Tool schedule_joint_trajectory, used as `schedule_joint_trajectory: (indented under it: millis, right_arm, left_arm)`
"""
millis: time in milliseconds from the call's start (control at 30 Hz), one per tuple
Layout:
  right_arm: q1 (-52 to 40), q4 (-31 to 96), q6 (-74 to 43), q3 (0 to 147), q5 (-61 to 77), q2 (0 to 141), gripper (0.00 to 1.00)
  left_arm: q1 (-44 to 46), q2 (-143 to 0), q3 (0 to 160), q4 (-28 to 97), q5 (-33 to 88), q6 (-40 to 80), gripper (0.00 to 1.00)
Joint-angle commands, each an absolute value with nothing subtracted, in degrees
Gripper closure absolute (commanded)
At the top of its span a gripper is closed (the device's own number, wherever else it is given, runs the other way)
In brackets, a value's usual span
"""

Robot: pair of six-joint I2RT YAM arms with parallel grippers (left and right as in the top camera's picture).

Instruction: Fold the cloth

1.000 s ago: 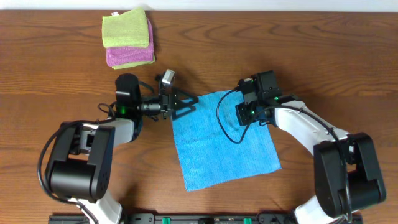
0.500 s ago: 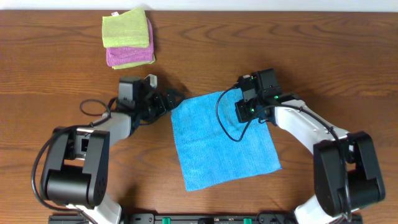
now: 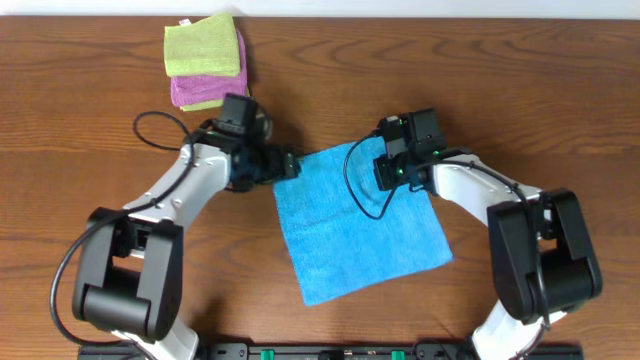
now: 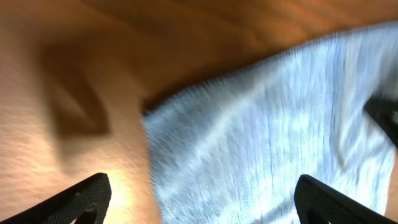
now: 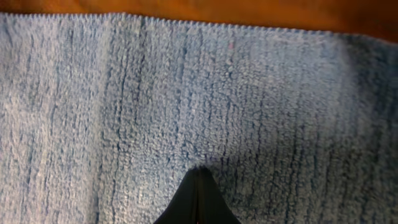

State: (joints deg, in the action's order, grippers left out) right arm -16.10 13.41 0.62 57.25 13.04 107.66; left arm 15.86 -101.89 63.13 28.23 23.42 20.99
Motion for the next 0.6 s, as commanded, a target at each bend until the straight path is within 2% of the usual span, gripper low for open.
schedule_joint_trajectory:
  millis: [0, 233, 367, 567]
  right_arm:
    - [-15.81, 12.73, -0.86, 57.06, 7.07, 110.96, 0.99]
    - [-15.55, 13.76, -3.53, 57.06, -4.51, 111.77, 0.99]
    - [-15.40, 14.55, -3.84, 57.06, -4.08, 111.77, 0.99]
    - [-15.40, 14.76, -4.58, 57.06, -2.28, 111.77, 0.99]
  left_arm:
    - [19.07, -102.24, 63.66, 28.49, 21.54, 22.00, 0.05]
    - [20.27, -102.24, 63.94, 28.51, 19.75, 23.64, 0.04]
    - [20.51, -102.26, 63.94, 27.73, 14.04, 24.45, 0.04]
    - [22.59, -102.26, 63.94, 20.51, 15.51, 22.68, 0.05]
